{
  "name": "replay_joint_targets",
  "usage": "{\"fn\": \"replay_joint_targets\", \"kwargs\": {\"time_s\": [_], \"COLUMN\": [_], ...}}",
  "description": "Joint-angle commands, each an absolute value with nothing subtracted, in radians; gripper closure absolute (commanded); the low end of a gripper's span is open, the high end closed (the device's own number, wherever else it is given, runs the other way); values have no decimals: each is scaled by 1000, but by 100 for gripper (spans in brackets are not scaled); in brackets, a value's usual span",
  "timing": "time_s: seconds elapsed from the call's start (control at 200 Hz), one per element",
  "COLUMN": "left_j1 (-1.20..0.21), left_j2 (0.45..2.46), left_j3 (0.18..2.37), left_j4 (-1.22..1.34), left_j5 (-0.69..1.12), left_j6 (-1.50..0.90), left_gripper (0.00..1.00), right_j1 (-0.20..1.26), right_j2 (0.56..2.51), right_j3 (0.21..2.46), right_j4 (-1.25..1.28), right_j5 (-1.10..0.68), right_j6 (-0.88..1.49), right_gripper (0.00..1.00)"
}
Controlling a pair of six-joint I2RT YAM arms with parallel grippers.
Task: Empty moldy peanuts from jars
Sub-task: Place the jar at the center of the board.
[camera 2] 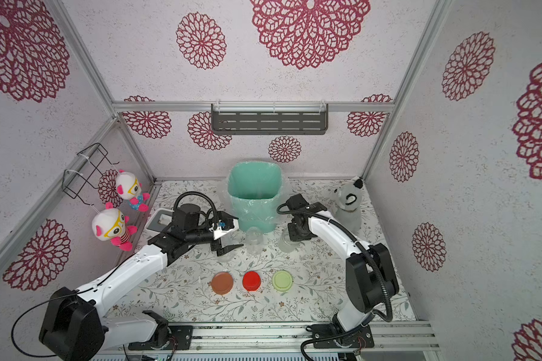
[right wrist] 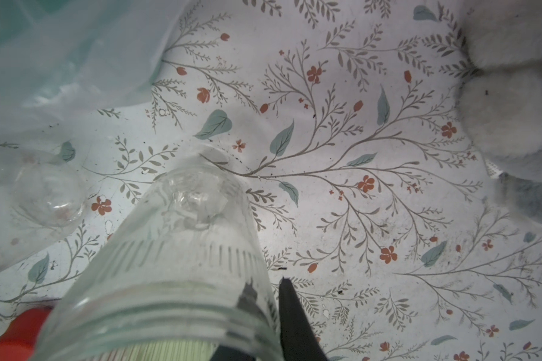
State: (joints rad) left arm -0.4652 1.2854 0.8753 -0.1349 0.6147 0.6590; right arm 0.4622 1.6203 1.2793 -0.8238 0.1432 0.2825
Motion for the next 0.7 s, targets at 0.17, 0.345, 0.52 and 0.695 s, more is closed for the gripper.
{"fn": "replay_joint_targets", "kwargs": {"time_s": [0.17, 0.345, 0.52, 0.695], "left_j1": [-469, -470, -469, -470], "left_j2": [1287, 1287, 1287, 1289], "left_j3": [874, 874, 876, 879], "left_j4": [-140, -139, -140, -138], "left_j5": [612, 611, 607, 609], "left_j6": [667, 667, 664, 660], "left_gripper": [3, 3, 3, 3], "right_j1": [466, 465, 465, 465], "right_j2": [1579, 1553, 1522, 1473], "right_j3": [1302, 1296, 1286, 1268], "right_j4": [-819, -802, -777, -740], "right_j5": [133, 129, 124, 121], "right_j6": [299, 306, 317, 324], "right_gripper": [76, 72, 61, 51]}}
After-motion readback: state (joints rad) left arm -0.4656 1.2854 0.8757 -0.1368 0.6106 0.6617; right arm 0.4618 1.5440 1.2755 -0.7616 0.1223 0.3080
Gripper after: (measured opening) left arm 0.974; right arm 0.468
